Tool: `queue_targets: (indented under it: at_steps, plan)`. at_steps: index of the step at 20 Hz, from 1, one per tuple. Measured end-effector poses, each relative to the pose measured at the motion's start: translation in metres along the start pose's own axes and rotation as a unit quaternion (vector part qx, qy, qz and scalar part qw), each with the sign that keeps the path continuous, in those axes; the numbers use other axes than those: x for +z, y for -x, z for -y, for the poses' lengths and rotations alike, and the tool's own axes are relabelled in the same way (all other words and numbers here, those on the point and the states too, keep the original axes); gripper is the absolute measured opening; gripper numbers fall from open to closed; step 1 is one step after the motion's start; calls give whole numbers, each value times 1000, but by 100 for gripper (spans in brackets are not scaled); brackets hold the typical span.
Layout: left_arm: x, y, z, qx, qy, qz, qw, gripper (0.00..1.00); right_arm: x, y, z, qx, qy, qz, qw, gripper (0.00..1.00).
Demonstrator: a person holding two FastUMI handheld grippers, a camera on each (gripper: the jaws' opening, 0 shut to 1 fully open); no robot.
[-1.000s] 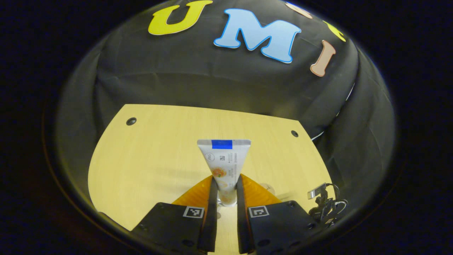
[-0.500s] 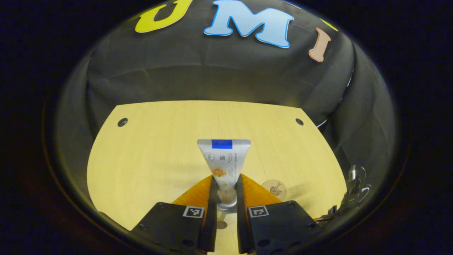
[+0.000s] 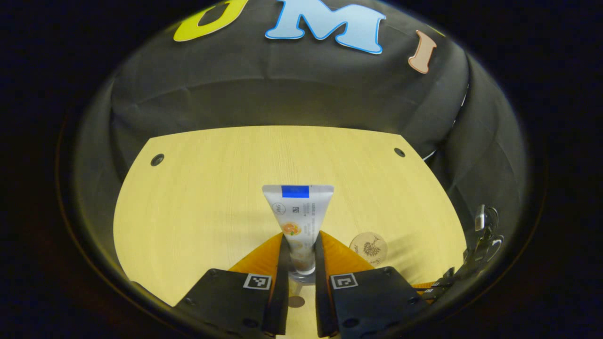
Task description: Put the toothbrush and toothpaste on the desktop into the cup, then pick up the cup and place it on the coaster on the desktop.
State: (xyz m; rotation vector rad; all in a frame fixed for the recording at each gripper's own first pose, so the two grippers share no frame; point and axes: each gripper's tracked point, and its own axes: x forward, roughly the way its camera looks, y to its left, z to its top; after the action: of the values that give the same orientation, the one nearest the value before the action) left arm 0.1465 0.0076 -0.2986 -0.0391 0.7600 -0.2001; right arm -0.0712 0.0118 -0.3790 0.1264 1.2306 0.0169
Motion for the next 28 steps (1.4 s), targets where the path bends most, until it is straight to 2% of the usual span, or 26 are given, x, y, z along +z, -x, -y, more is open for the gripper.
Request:
queue_targets:
  at_steps: [6,7,8,10,13,15,17,18,19,20,22,23,24,28]
  plan:
    - [-11,-10,3,-8,-3,-16,1000,31,-10,-10,6,-26,15,-16,999,16]
    - [-11,-11,3,-7,-3,-16,1000,31,-12,-12,4,-25,16,-20,999,18]
    - [-14,-11,4,-9,-3,-19,1000,37,-15,-13,4,-25,16,-24,999,20]
    - [-17,-12,4,-5,-8,-21,1000,36,-17,-15,1,-20,15,-26,999,20]
    - [-16,-8,4,-6,-11,-15,1000,43,-18,-15,-1,-18,14,-29,999,20]
    - [-11,-5,3,-2,-13,-6,1000,43,-19,-17,-5,-15,15,-32,999,20]
    - [-4,0,3,2,-24,6,1000,54,-24,-21,-6,-19,23,-41,999,19]
    - [-2,4,4,4,-31,9,999,67,-25,-20,-6,-22,27,-43,998,19]
    - [0,7,5,3,-34,14,999,71,-23,-20,-7,-23,29,-40,999,19]
    - [2,12,6,3,-36,21,999,79,-25,-22,-6,-27,31,-46,998,20]
    - [4,20,8,2,-36,27,999,80,-27,-22,-7,-28,35,-53,998,20]
    - [3,24,9,2,-35,27,999,80,-16,-18,-9,-22,27,-35,999,20]
    - [1,24,6,3,-33,30,999,82,-21,-22,-10,-19,22,-36,999,5]
    - [-1,38,-4,12,-30,38,999,80,-9,-14,-16,11,-12,-11,1000,5]
